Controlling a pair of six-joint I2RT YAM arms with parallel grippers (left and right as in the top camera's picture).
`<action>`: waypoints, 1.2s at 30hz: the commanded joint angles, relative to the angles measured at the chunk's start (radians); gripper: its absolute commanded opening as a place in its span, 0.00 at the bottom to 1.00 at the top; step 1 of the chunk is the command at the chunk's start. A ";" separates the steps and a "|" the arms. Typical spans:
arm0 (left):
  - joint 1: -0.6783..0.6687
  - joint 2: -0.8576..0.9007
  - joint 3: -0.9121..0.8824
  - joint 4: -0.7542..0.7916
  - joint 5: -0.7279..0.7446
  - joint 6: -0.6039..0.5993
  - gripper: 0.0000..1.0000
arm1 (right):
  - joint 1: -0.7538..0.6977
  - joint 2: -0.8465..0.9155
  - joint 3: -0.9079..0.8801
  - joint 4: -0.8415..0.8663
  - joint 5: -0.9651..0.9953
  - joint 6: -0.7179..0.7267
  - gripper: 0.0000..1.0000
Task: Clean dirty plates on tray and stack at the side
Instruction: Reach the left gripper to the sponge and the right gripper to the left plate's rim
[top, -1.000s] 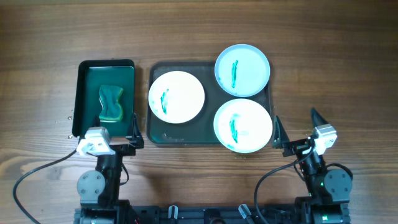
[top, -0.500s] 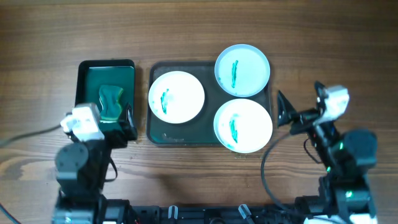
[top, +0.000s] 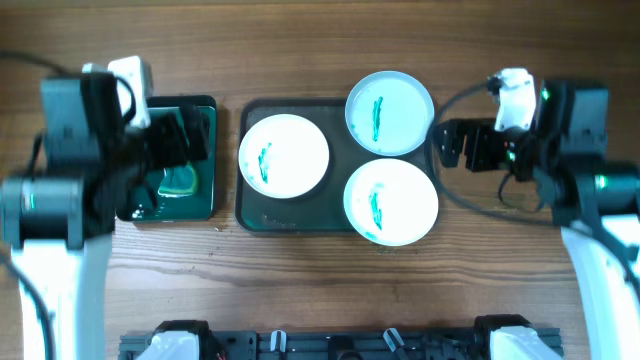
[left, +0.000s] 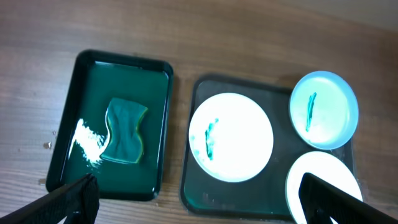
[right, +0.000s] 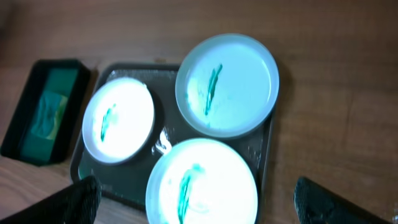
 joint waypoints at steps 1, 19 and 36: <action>-0.005 0.147 0.093 -0.036 0.042 0.015 1.00 | 0.006 0.091 0.050 0.009 -0.023 -0.003 1.00; 0.017 0.306 0.093 -0.023 -0.066 -0.136 1.00 | 0.362 0.580 0.108 0.177 0.022 0.372 0.67; 0.032 0.457 0.091 -0.039 -0.174 -0.178 0.91 | 0.488 0.827 0.146 0.394 0.139 0.426 0.30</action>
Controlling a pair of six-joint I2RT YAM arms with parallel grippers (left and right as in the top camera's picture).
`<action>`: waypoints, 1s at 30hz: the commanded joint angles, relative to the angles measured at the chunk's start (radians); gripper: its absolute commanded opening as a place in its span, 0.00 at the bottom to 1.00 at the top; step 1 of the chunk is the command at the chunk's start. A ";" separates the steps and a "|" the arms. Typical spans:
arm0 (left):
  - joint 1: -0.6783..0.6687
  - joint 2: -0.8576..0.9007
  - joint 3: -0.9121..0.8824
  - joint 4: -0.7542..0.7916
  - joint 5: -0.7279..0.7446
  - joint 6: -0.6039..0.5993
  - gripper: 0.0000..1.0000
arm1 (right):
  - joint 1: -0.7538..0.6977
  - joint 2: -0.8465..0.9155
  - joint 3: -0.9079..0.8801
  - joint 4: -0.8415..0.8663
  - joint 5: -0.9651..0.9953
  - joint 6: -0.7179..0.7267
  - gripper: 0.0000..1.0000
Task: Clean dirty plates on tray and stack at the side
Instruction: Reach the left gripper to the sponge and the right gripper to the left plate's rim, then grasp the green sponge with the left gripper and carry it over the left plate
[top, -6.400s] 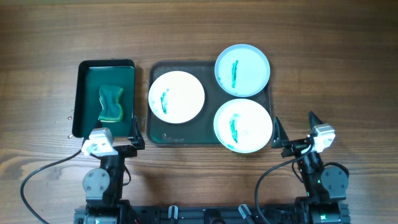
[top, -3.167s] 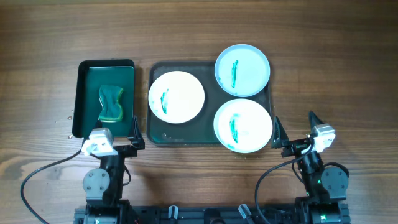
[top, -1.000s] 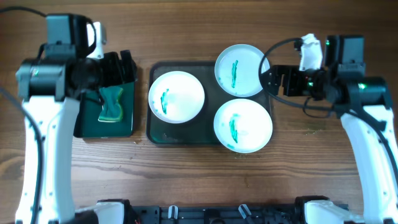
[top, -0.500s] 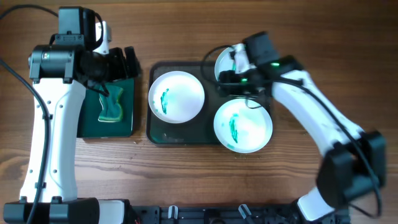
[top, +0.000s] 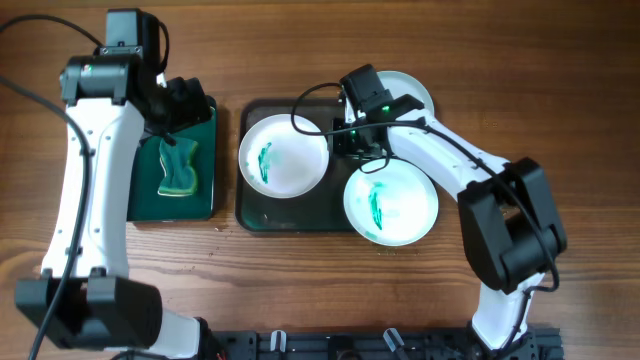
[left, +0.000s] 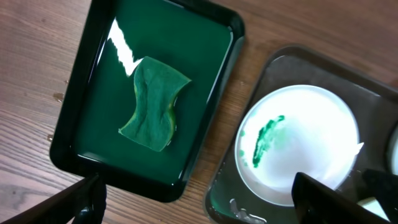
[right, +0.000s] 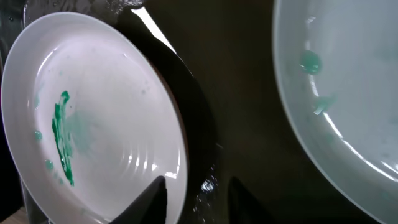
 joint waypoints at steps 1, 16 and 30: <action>0.003 0.043 0.016 0.008 -0.026 -0.022 0.91 | 0.036 0.045 0.031 0.024 0.027 -0.012 0.29; 0.067 0.110 -0.004 0.022 -0.030 -0.023 0.89 | 0.047 0.117 0.029 0.043 0.034 -0.008 0.04; 0.082 0.143 -0.296 0.202 -0.072 0.063 0.72 | 0.047 0.117 0.027 0.054 0.034 -0.008 0.04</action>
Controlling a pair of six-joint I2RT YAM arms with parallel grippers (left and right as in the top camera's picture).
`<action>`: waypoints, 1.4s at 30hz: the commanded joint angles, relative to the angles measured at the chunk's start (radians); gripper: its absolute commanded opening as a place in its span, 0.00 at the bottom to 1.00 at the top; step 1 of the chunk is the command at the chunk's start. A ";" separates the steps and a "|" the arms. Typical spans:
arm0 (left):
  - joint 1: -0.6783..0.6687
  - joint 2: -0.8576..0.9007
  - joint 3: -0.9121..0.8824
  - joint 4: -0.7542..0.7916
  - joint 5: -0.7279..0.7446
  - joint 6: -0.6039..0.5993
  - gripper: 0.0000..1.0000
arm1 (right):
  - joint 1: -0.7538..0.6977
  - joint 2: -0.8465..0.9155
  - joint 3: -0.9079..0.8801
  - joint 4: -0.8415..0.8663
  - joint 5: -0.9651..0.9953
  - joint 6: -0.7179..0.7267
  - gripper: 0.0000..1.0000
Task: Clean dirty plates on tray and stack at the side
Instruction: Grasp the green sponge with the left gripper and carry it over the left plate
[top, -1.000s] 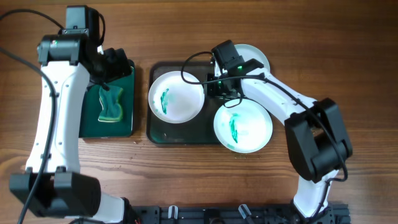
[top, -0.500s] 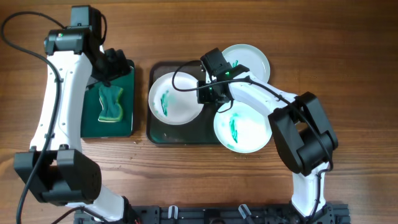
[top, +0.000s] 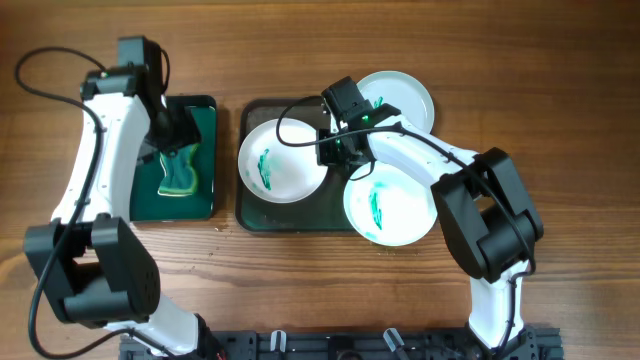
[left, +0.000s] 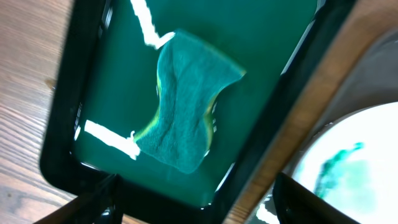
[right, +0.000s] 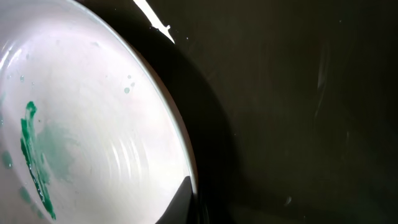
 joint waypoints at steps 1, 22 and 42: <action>0.005 0.043 -0.101 0.069 -0.053 0.024 0.72 | 0.000 0.030 0.018 0.006 0.022 -0.004 0.04; 0.004 0.186 -0.188 0.323 -0.162 0.079 0.15 | 0.000 0.030 0.018 0.009 0.022 -0.004 0.04; -0.013 0.054 0.025 0.076 0.357 0.069 0.04 | -0.023 0.030 0.018 0.003 0.009 0.017 0.04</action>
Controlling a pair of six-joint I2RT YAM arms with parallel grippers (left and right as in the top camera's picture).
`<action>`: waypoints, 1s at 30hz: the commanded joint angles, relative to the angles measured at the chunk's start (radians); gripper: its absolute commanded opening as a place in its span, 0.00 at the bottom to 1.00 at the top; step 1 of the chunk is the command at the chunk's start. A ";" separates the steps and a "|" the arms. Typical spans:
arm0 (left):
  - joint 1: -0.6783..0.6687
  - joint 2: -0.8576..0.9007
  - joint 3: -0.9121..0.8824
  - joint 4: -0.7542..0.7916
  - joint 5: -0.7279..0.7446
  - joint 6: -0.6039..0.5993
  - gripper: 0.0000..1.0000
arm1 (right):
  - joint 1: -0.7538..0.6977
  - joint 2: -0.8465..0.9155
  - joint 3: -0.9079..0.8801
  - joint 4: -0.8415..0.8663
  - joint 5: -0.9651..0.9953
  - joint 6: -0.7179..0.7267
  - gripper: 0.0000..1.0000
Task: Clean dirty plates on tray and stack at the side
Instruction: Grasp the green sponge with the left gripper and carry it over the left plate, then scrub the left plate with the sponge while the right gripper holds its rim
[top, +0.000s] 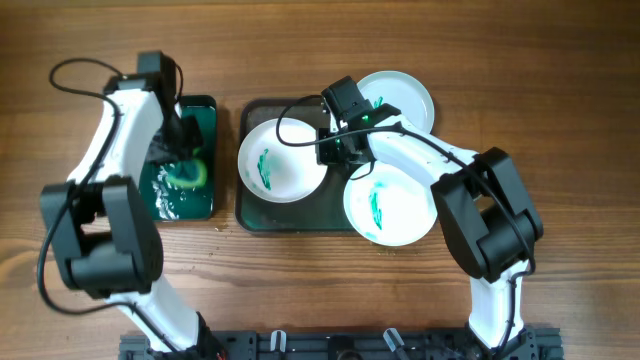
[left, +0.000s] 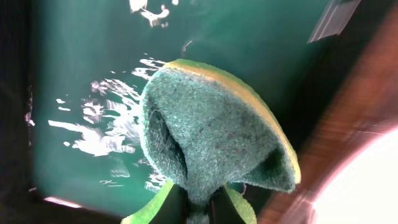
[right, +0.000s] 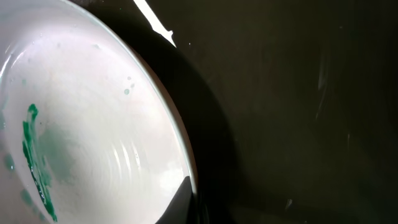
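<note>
Three white plates smeared with green sit on the dark tray (top: 290, 215). My right gripper (top: 335, 145) is shut on the right rim of the left plate (top: 283, 158). In the right wrist view, that plate (right: 81, 124) fills the left side and my right gripper (right: 193, 193) pinches its edge. My left gripper (top: 180, 150) is down in the green tray (top: 160, 200), shut on the green-and-yellow sponge (top: 183, 172). In the left wrist view, the sponge (left: 211, 130) is folded up between the left gripper's (left: 198, 199) fingers, over rippled water.
A second dirty plate (top: 392, 203) lies at the dark tray's front right. A third plate (top: 405, 95) overhangs its back right corner, partly under my right arm. Bare wooden table surrounds both trays.
My left gripper, then open above the flat sponge, is now down in the green tray and shut on the sponge, which is folded. The right gripper and plate have not moved.
Both grippers started open, high at the table's sides. Then the left hung over the green tray and the right was low between the plates. Then the right was shut on the left plate's rim. Now the left also holds the sponge.
</note>
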 joint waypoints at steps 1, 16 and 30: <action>-0.024 -0.079 0.040 0.005 0.332 -0.019 0.04 | -0.025 0.028 0.018 -0.013 0.005 0.025 0.04; -0.270 0.065 -0.057 0.183 0.213 -0.221 0.04 | -0.050 0.028 0.013 -0.037 -0.066 0.027 0.04; -0.396 0.164 -0.057 0.274 0.285 -0.275 0.04 | -0.050 0.028 0.013 -0.035 -0.073 0.029 0.04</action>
